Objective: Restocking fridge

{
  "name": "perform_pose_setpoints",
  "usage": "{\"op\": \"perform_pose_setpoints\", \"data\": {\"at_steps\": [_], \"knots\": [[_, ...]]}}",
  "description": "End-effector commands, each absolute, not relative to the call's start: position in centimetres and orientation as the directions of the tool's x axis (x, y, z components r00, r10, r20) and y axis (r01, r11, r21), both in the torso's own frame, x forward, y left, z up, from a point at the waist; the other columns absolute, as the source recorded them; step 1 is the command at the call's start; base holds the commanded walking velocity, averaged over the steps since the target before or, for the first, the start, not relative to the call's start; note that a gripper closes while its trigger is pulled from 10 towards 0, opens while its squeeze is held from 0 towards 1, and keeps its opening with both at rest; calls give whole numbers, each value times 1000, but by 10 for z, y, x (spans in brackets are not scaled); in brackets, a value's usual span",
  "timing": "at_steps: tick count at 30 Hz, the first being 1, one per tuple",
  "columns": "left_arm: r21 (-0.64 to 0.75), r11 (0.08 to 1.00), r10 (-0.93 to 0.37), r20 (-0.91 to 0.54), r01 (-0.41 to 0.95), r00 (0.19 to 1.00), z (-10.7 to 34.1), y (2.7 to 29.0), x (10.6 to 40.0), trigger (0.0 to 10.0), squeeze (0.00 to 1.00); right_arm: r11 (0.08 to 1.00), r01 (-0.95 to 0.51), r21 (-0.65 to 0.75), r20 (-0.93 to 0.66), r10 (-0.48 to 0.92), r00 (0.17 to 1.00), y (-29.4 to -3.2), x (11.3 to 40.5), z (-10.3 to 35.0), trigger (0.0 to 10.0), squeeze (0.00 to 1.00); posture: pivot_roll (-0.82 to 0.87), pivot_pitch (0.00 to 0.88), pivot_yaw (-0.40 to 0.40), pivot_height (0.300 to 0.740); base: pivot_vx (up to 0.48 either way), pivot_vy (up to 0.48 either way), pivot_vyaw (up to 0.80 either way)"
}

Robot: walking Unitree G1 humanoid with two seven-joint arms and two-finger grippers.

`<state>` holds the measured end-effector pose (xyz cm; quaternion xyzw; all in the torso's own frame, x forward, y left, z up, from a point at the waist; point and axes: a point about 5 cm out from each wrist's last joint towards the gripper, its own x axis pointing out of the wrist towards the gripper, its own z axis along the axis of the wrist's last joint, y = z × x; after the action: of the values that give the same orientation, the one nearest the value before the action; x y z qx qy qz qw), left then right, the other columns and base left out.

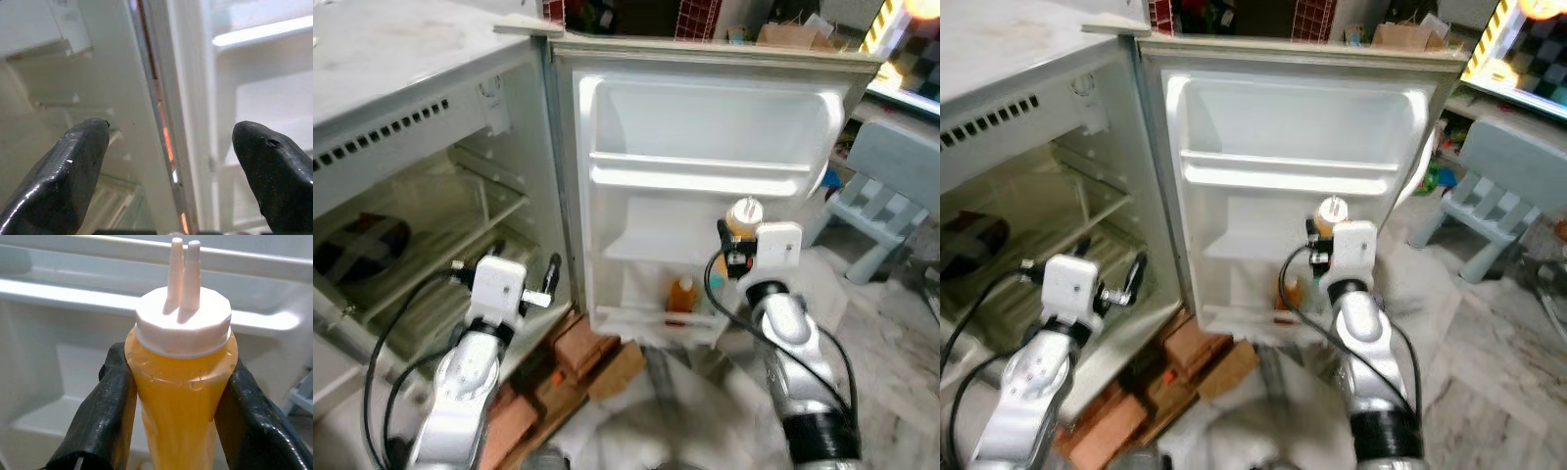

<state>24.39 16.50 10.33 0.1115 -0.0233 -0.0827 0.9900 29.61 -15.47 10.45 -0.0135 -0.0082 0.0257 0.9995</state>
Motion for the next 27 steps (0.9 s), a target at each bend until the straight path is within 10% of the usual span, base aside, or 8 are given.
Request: {"op": "perform_pose_setpoints", "data": {"at_steps": [1, 27], "knots": [[219, 964, -159, 17, 152, 987, 102, 166, 243, 10000, 0, 998, -55, -16, 5, 55, 998, -155, 296, 104, 10000, 0, 97, 42, -77, 740, 0, 0, 0], [248, 962, -119, -3, 116, 993, 102, 170, 246, 10000, 0, 975, -205, 83, 5, 205, 979, -138, 286, 103, 10000, 0, 103, 47, -76, 656, 0, 0, 0]]}}
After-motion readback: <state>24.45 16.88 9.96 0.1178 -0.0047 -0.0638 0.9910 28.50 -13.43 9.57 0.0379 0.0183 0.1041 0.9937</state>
